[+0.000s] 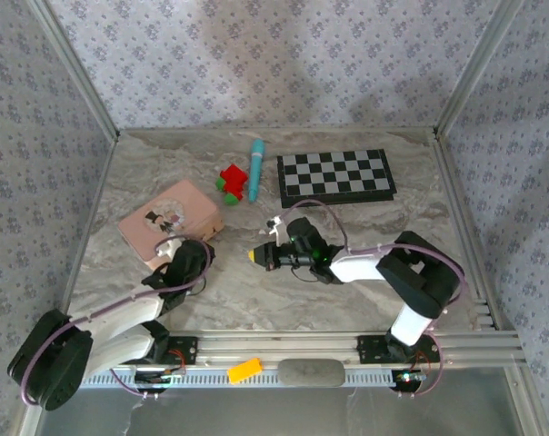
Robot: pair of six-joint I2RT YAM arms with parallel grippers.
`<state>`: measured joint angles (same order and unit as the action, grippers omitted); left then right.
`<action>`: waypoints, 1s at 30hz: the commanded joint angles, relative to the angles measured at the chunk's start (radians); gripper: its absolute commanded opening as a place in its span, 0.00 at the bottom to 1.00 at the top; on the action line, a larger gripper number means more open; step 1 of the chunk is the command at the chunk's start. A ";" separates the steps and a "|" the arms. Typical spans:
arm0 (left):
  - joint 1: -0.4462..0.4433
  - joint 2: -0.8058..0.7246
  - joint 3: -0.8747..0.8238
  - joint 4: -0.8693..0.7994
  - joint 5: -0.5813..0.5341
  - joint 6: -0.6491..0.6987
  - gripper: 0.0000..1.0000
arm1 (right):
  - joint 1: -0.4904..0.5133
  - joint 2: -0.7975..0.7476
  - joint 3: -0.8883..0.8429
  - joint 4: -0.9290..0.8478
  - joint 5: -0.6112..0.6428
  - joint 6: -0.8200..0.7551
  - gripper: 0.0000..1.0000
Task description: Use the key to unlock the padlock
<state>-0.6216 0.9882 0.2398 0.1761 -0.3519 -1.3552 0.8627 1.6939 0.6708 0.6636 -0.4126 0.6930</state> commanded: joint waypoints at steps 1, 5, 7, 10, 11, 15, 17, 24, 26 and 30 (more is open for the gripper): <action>0.011 -0.053 -0.003 0.043 0.015 -0.097 0.00 | 0.009 0.049 0.038 0.107 -0.038 0.065 0.00; 0.014 -0.068 -0.017 0.062 0.043 -0.147 0.00 | 0.009 0.089 0.075 0.122 -0.065 0.074 0.00; 0.013 -0.072 -0.024 0.075 0.048 -0.166 0.00 | 0.007 0.108 0.091 0.134 -0.083 0.080 0.00; 0.013 -0.077 -0.030 0.088 0.054 -0.187 0.00 | -0.001 0.147 0.108 0.172 -0.103 0.108 0.00; 0.013 -0.078 -0.029 0.092 0.057 -0.191 0.00 | -0.003 0.160 0.115 0.183 -0.112 0.117 0.00; 0.013 -0.082 -0.030 0.099 0.061 -0.204 0.00 | -0.003 0.210 0.157 0.200 -0.142 0.141 0.00; 0.014 -0.082 -0.031 0.109 0.062 -0.207 0.00 | -0.002 0.233 0.176 0.194 -0.151 0.159 0.00; 0.014 -0.052 -0.040 0.199 0.070 -0.216 0.00 | -0.003 0.252 0.191 0.157 -0.159 0.181 0.00; 0.013 -0.039 -0.036 0.227 0.081 -0.217 0.00 | -0.011 0.240 0.182 0.133 -0.167 0.178 0.00; 0.010 -0.015 -0.028 0.278 0.102 -0.227 0.00 | -0.052 0.222 0.148 0.158 -0.215 0.224 0.00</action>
<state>-0.6125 0.9691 0.1875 0.3046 -0.2878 -1.5333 0.8413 1.9408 0.8356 0.8127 -0.5774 0.8745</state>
